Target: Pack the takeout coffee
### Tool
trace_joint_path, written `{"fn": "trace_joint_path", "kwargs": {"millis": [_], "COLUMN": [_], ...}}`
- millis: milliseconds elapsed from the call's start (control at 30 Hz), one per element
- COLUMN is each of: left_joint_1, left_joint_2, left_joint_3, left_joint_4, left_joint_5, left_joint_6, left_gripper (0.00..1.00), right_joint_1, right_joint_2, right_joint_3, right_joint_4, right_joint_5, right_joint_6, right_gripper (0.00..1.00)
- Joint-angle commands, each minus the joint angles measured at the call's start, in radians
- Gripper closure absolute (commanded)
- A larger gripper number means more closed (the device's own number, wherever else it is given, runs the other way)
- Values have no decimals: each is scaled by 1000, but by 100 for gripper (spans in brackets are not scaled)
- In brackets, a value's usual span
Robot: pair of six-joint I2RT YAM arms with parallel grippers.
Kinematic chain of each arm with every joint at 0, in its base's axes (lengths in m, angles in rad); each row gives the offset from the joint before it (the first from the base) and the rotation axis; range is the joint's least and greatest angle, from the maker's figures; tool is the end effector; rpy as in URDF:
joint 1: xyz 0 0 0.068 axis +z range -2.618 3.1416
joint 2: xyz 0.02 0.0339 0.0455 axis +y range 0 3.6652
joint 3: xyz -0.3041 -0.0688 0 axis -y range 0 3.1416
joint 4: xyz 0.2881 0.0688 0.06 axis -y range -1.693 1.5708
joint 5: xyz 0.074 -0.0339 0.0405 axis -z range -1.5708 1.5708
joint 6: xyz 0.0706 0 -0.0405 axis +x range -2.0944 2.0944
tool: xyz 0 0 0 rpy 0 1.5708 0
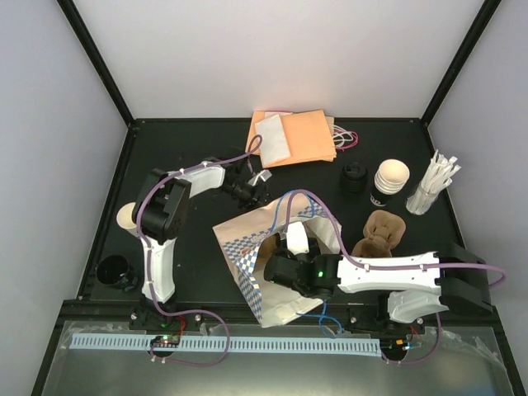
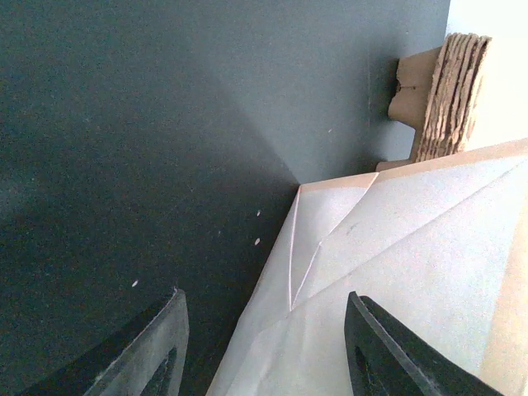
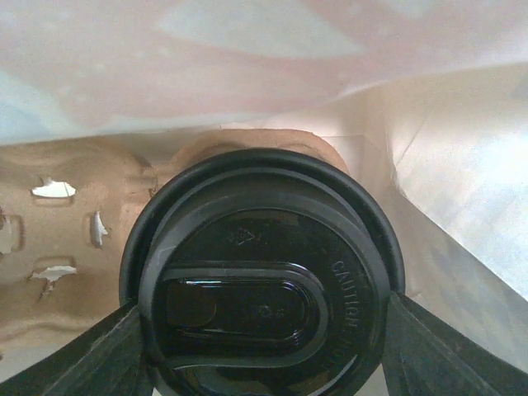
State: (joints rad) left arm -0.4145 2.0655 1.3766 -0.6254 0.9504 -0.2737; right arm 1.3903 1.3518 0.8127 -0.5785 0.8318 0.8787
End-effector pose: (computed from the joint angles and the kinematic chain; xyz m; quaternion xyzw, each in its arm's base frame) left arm 0.3925 -0.2355 0.1330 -0.1204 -0.8756 0.4655 0.0460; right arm 0.1025 0.2712 0.2046 -0.1377 0.8853 0.0199 0.4437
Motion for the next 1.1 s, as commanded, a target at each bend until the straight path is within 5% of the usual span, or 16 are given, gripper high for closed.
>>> {"fn": "trace_joint_path", "kwargs": {"millis": [0, 300, 1067], "left_joint_1": [-22, -30, -53], "left_joint_2": [30, 36, 47], "left_joint_3": [39, 34, 25], "left_joint_4": [-18, -21, -15], "left_joint_5": [61, 73, 92], "left_joint_6": [8, 17, 14], "left_gripper": [46, 46, 46], "right_joint_1": [-4, -21, -73], "right_joint_2": [-8, 42, -2], "right_joint_3": [-35, -31, -114], "right_joint_4": [69, 22, 218], "right_joint_5": [-89, -75, -151], "right_joint_6": [94, 190, 187], "right_gripper": [77, 79, 80]}}
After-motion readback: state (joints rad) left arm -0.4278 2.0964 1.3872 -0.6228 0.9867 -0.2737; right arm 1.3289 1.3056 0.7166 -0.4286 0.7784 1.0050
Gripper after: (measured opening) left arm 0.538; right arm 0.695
